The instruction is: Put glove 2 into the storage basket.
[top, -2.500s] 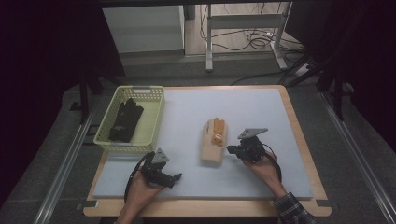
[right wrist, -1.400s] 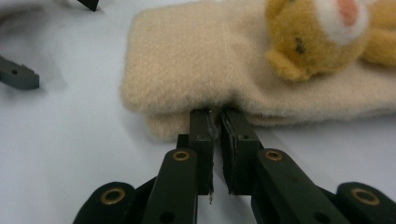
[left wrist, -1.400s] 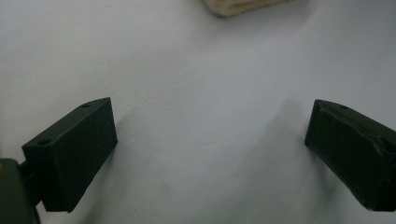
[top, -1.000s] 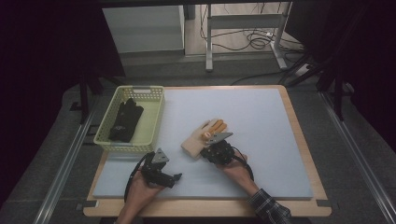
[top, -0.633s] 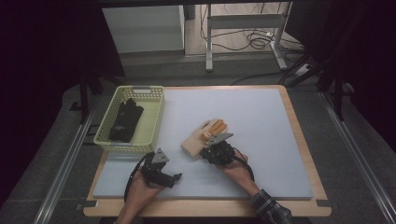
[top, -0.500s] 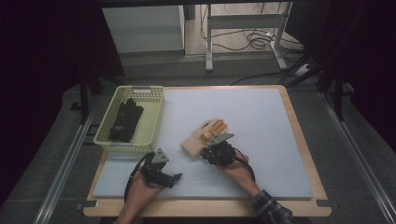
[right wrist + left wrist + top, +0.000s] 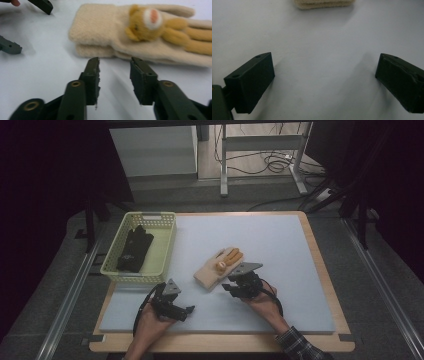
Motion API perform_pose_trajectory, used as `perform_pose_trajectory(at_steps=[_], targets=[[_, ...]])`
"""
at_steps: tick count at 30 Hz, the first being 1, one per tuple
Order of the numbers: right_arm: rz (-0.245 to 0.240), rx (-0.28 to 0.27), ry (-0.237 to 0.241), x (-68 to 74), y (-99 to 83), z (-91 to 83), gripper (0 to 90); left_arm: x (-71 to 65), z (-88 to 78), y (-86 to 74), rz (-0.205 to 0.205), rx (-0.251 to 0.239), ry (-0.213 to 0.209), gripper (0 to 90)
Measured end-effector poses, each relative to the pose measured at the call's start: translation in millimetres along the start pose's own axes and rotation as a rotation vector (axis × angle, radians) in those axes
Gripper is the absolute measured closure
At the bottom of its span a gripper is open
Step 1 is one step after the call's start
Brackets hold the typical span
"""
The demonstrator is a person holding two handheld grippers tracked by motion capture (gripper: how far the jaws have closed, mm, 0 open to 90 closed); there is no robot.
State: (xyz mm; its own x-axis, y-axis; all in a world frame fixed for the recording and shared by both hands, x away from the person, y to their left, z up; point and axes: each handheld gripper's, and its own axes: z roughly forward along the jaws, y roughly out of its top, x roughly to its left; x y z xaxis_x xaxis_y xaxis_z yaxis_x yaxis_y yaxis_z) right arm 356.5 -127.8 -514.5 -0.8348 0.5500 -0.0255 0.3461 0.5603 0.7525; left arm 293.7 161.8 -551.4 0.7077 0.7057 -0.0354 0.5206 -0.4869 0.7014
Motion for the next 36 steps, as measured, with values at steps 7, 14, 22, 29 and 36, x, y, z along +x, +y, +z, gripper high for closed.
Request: perform_pose_trajectory(at_steps=[7, 14, 22, 29, 36], targets=[[0.037, -0.003, -0.039, -12.3, -15.9, -19.0, 44.8, -0.1, 0.1, 0.0, -0.005, 0.000, -0.002, 2.4], [0.071, -0.010, -0.068, -24.2, -30.5, -37.9, 35.0, 0.0, 0.1, 0.1, -0.004, 0.001, -0.002, 2.4], [0.111, 0.008, -0.107, -37.0, -52.3, -55.9, 28.3, -0.1, 0.1, 0.1, -0.004, 0.002, -0.002, 2.4], [0.157, 0.021, -0.150, -49.1, -73.1, -67.7, 24.8, -0.3, 0.0, 0.3, -0.002, 0.004, 0.000, 2.4], [0.170, 0.032, -0.181, -55.1, -86.6, -72.8, 21.3, -0.1, 0.0, 0.4, -0.003, 0.005, 0.000, 2.5]])
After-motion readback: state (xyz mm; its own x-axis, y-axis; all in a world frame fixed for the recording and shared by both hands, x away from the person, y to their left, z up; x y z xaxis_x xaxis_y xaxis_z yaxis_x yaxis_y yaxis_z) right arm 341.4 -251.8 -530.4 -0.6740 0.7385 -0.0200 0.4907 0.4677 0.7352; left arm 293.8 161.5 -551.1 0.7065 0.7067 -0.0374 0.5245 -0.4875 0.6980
